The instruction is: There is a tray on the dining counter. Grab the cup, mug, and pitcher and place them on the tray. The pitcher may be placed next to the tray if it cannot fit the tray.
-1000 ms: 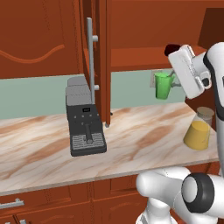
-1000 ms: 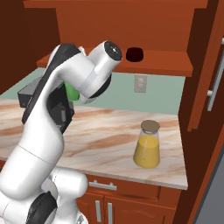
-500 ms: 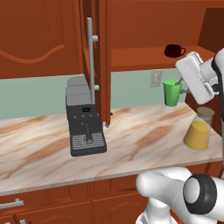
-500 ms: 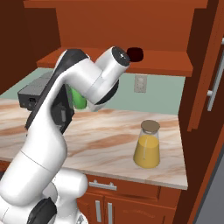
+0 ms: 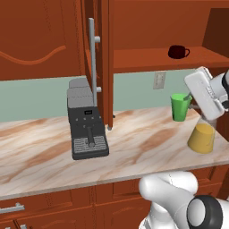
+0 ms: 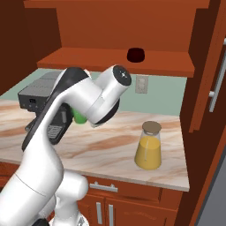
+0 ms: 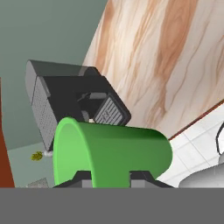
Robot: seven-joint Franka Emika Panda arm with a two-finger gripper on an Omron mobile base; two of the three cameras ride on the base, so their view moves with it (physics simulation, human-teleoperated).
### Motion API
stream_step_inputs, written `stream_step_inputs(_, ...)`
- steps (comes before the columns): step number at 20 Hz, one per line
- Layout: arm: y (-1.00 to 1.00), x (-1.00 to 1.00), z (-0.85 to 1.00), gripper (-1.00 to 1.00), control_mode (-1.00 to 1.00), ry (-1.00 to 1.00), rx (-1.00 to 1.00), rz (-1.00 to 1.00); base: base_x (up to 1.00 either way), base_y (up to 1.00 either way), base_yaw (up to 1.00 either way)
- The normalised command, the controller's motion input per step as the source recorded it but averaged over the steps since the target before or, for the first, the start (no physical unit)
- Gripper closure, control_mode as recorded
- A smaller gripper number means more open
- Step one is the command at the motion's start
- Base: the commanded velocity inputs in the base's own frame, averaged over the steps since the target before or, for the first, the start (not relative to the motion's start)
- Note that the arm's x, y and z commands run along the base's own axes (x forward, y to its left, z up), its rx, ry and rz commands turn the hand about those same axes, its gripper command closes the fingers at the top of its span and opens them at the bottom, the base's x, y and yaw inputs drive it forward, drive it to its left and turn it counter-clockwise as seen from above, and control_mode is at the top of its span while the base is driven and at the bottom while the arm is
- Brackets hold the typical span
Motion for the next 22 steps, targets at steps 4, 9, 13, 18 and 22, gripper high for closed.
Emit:
stream_step_inputs(4,0.00,-0.23,-0.06,1.00,-1.00,0.00,0.00,0.00,0.00,0.00,0.00)
stream_step_inputs(9,0.00,0.00,0.00,1.00,-1.00,0.00,0.00,0.00,0.00,0.00,0.00)
stream_step_inputs(13,0.00,0.00,0.00,1.00,-1.00,0.00,0.00,0.00,0.00,0.00,0.00)
stream_step_inputs(18,0.00,0.00,0.00,1.00,1.00,0.00,0.00,0.00,0.00,0.00,0.00)
stream_step_inputs(22,0.00,0.00,0.00,1.00,1.00,0.00,0.00,0.00,-0.48,0.00,0.00)
